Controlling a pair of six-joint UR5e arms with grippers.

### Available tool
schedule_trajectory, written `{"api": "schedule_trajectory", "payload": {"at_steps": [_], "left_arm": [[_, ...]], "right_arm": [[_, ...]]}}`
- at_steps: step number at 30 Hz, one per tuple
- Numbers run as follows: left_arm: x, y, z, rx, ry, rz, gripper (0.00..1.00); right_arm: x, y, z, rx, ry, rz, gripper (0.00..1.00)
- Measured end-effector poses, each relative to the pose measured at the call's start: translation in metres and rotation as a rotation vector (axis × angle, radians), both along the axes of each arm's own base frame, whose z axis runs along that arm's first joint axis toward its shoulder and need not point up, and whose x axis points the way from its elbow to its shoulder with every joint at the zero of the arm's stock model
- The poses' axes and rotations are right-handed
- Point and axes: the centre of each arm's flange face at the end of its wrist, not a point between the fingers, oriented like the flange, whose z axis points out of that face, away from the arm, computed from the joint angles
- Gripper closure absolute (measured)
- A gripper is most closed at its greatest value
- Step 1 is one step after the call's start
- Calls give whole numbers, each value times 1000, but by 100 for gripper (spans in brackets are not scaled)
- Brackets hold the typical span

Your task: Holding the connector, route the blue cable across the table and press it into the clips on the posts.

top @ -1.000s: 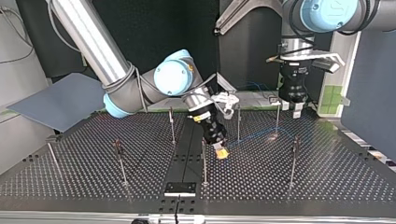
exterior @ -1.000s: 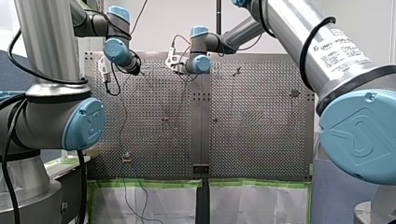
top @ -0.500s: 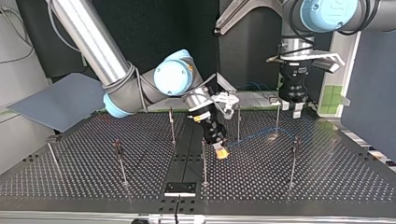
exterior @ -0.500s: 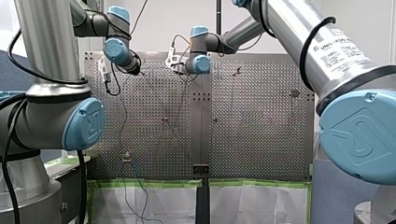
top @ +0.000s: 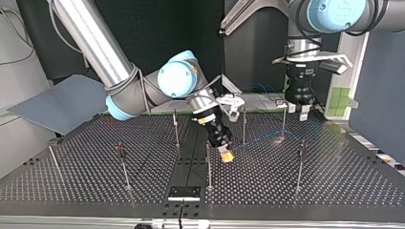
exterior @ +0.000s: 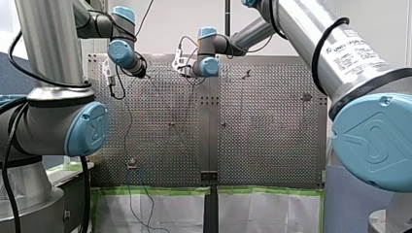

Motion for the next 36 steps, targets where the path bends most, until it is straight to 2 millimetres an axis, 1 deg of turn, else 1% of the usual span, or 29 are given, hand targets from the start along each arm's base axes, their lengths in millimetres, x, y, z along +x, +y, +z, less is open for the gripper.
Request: {"api": "schedule_trajectory", "payload": {"at_steps": [21,24,27,29,32,36], "left_arm": [[-1,2,0,-5,-6,9,0],[-6,5,0,-24,-25,22,0],[-10,6,-3,-49,-46,25,0],[-11,6,-4,-59,-65,25,0],[-9,6,-2,-65,-94,25,0],[-7,6,0,-67,-114,24,0]], "right_arm": [[0,0,0,0,1,-1,100],[8,6,-5,0,20,2,100],[23,20,-19,0,63,21,100],[32,29,-35,7,107,34,100],[39,33,-61,19,174,43,100],[41,34,-90,42,243,48,100]]}}
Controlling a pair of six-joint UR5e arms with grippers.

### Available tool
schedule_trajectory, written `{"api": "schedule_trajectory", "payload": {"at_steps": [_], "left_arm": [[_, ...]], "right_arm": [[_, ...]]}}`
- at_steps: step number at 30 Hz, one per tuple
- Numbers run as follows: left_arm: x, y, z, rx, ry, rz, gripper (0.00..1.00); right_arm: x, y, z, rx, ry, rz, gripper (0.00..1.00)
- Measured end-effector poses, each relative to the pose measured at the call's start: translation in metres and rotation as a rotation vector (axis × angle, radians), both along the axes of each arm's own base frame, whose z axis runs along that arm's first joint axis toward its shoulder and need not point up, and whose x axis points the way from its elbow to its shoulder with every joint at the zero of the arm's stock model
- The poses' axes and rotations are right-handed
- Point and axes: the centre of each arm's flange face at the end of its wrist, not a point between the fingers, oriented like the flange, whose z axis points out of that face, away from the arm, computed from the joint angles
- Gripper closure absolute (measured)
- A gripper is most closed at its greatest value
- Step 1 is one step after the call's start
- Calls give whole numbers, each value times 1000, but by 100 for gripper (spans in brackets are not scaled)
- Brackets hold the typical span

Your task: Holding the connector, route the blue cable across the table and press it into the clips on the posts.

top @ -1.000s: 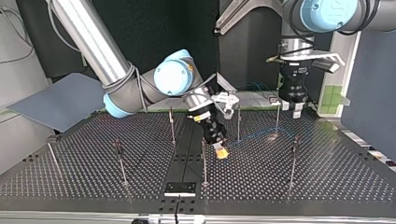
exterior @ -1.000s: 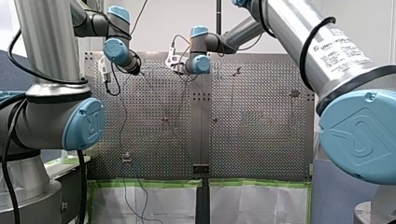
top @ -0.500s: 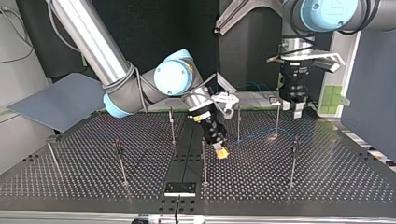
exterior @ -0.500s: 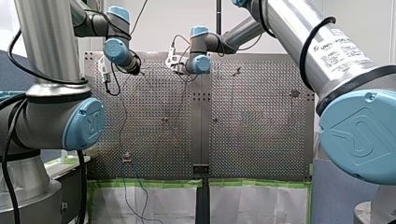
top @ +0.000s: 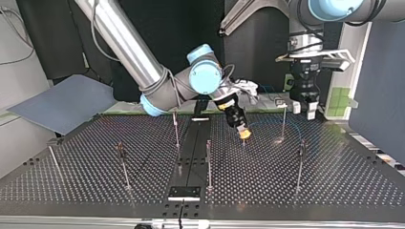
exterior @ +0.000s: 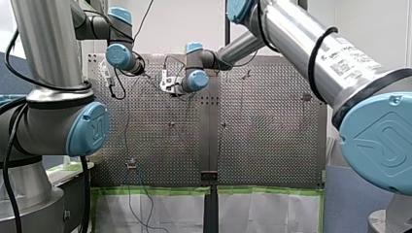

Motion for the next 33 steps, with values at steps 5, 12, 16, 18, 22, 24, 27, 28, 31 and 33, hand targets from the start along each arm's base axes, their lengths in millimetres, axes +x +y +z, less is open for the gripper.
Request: {"api": "schedule_trajectory", "payload": {"at_steps": [5,12,16,18,22,24,27,28,31,33], "left_arm": [[0,0,0,0,-4,0,0],[0,-1,-2,2,3,0,0],[1,-5,-13,28,56,10,0],[3,-6,-21,45,91,21,0],[5,-8,-37,83,162,38,0],[6,-9,-42,98,184,41,0],[8,-11,-51,122,215,48,0],[9,-11,-54,129,224,49,0],[9,-14,-57,138,232,49,0],[8,-15,-56,140,230,46,0]], "right_arm": [[-1,1,-13,19,36,1,100],[0,1,-14,21,42,1,100],[-1,1,4,7,24,-5,100],[-2,0,20,-6,3,-10,100],[-6,2,47,-27,-27,-23,100],[-8,6,57,-33,-37,-34,100],[-11,7,62,-26,-42,-56,100],[-12,6,62,-21,-43,-65,100],[-15,5,57,-1,-43,-85,100],[-17,4,54,7,-43,-91,100]]}}
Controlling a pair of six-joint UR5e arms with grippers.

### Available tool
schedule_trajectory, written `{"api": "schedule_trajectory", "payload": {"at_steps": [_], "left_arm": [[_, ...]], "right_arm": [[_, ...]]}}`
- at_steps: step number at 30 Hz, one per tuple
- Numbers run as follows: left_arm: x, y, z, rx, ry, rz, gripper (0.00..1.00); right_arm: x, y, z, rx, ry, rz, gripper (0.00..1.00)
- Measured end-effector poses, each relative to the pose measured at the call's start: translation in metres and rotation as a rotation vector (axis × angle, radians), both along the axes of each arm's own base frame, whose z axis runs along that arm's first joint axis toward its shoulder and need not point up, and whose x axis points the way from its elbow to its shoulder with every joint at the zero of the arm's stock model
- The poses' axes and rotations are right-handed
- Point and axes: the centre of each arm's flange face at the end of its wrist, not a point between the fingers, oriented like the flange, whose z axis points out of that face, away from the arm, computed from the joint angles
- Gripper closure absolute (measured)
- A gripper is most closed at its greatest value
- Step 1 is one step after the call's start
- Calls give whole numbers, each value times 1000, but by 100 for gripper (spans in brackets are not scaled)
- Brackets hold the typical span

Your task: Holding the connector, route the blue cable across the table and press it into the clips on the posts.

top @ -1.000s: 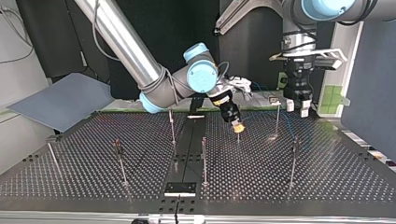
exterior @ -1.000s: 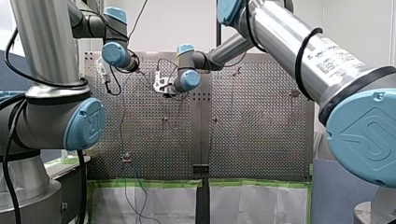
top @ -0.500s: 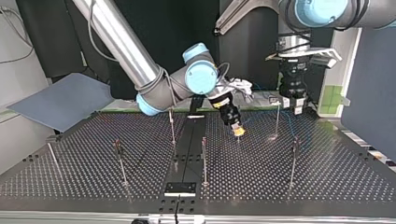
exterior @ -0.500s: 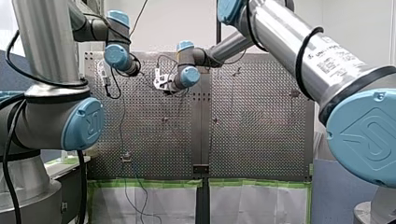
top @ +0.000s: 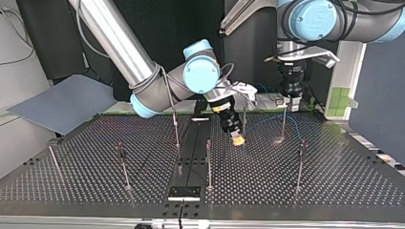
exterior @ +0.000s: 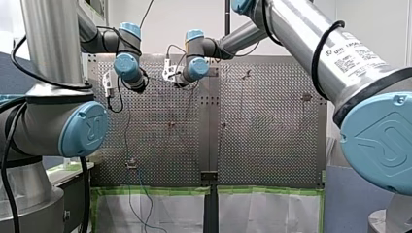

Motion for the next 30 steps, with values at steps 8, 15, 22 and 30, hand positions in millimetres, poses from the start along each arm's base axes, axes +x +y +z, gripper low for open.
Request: {"api": "schedule_trajectory", "payload": {"at_steps": [8,15,22,30], "left_arm": [[-12,-5,20,-7,-60,-7,0],[-9,-13,20,12,-83,-32,0],[10,-21,11,62,-59,-49,0],[25,-24,17,51,-116,-33,0]], "right_arm": [[-1,0,-3,5,1,-3,100],[0,-2,-1,-4,-1,7,100],[0,-3,0,-18,7,11,100],[0,-3,0,-21,9,12,100]]}}
